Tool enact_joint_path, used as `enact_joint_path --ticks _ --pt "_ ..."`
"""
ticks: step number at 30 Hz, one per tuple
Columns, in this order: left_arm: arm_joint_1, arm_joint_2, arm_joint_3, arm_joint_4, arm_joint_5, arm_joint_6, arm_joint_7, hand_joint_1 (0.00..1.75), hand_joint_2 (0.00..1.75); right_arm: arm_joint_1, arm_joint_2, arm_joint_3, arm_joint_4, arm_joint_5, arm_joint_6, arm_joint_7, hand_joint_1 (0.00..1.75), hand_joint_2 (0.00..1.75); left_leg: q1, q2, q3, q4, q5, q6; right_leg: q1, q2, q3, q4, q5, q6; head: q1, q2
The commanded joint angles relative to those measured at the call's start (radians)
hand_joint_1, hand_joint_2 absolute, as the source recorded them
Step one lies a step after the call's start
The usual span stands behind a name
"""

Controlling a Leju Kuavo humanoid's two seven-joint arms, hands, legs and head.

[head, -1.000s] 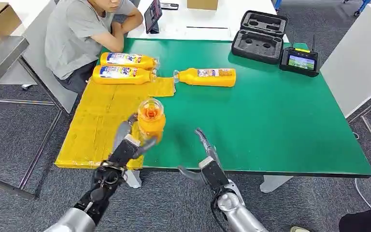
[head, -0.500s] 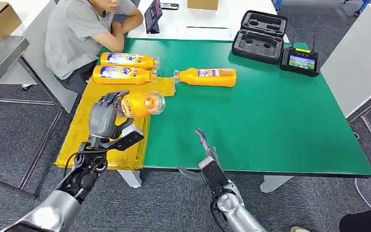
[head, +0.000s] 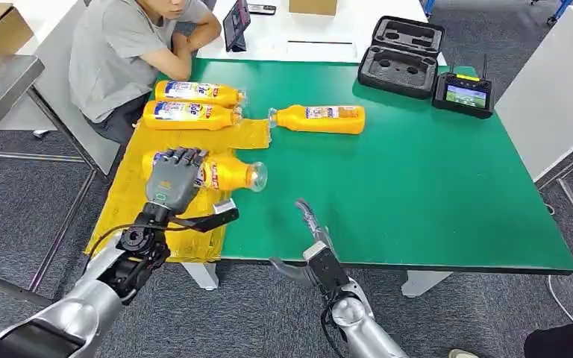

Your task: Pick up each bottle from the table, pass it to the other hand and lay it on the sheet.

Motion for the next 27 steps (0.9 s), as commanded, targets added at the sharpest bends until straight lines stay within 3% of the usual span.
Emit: enact_joint_path --ticks 1,8,14,27 --pt "-0.08 0.003 -0.06 0.145 -0.036 -0.07 0.035 1.75 1.75 -0.05 0.007 0.0 0.057 -0.001 0.005 -0.002 0.0 1.75 0.001 0.002 0.001 0.002 -0.002 -0.002 0.001 0.002 0.001 0.002 -0.001 -0.002 0.0 0.0" --pt "-0.11 -0.019 -0.056 0.246 -0.087 -0.21 0.097 1.75 1.75 -0.061 0.009 0.007 0.07 -0.004 0.005 -0.002 0.0 1.75 0.001 0.001 0.0 0.003 -0.002 -0.002 0.002 0.001 0.001 0.002 -0.001 -0.002 0.0 0.0" --pt "-0.141 -0.03 -0.048 0.286 -0.108 -0.336 0.155 1.54 1.75 -0.064 0.01 0.009 0.073 -0.007 0.004 -0.002 0.0 1.75 0.001 0.0 0.0 0.002 -0.001 -0.001 0.001 0.0 0.0 0.001 -0.001 -0.001 0.0 0.0" --pt "-0.141 -0.03 -0.048 0.286 -0.108 -0.336 0.155 1.54 1.75 -0.064 0.01 0.009 0.073 -0.007 0.004 -0.002 0.0 1.75 0.001 0.002 0.0 0.002 -0.001 -0.001 0.001 0.001 0.0 0.001 0.0 -0.002 0.0 0.0"
